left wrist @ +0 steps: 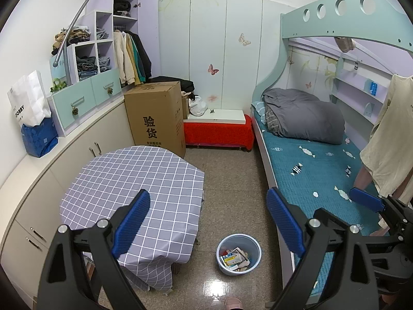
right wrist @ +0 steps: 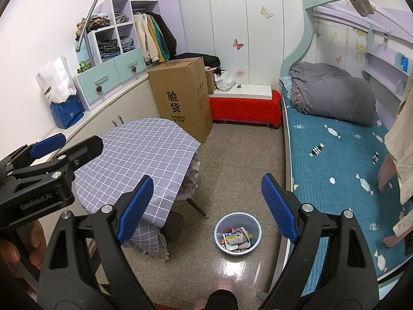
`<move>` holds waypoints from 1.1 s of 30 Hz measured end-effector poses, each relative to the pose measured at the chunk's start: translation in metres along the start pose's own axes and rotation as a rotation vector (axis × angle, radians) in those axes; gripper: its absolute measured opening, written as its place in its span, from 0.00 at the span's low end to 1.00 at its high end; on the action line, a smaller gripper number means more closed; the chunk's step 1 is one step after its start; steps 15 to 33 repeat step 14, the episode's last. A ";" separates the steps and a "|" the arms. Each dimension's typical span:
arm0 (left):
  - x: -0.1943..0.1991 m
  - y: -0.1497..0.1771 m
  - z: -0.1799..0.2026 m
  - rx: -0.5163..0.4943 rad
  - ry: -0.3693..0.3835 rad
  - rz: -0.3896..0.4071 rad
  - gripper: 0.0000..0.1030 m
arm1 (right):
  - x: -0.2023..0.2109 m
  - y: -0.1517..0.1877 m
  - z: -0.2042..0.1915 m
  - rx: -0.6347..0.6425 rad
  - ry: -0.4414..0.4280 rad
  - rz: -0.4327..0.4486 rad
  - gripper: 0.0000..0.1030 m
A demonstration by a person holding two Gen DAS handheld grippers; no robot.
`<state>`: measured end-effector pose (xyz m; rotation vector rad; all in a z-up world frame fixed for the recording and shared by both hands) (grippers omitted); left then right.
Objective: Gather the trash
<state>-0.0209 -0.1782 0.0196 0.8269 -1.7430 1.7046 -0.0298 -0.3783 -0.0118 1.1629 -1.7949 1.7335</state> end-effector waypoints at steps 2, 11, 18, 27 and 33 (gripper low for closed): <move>0.000 0.001 -0.001 -0.001 0.003 -0.001 0.87 | 0.000 0.000 0.000 -0.001 0.000 0.000 0.82; -0.006 0.000 -0.007 0.008 0.007 -0.024 0.87 | -0.005 0.007 -0.007 0.000 -0.001 -0.014 0.82; -0.011 -0.001 -0.012 0.019 0.007 -0.044 0.87 | -0.008 0.007 -0.009 -0.004 -0.002 -0.026 0.82; -0.011 -0.001 -0.012 0.019 0.007 -0.044 0.87 | -0.008 0.007 -0.009 -0.004 -0.002 -0.026 0.82; -0.011 -0.001 -0.012 0.019 0.007 -0.044 0.87 | -0.008 0.007 -0.009 -0.004 -0.002 -0.026 0.82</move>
Point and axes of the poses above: each gripper's, at about its wrist camera, not at the fingertips, and x roughly against the way its jaws point, z to its right, y to its underside, the point moved 1 cm from there along -x, roughly the way its jaws point, and after that the axes turned 14 degrees about -z, right-handed, at the moved point
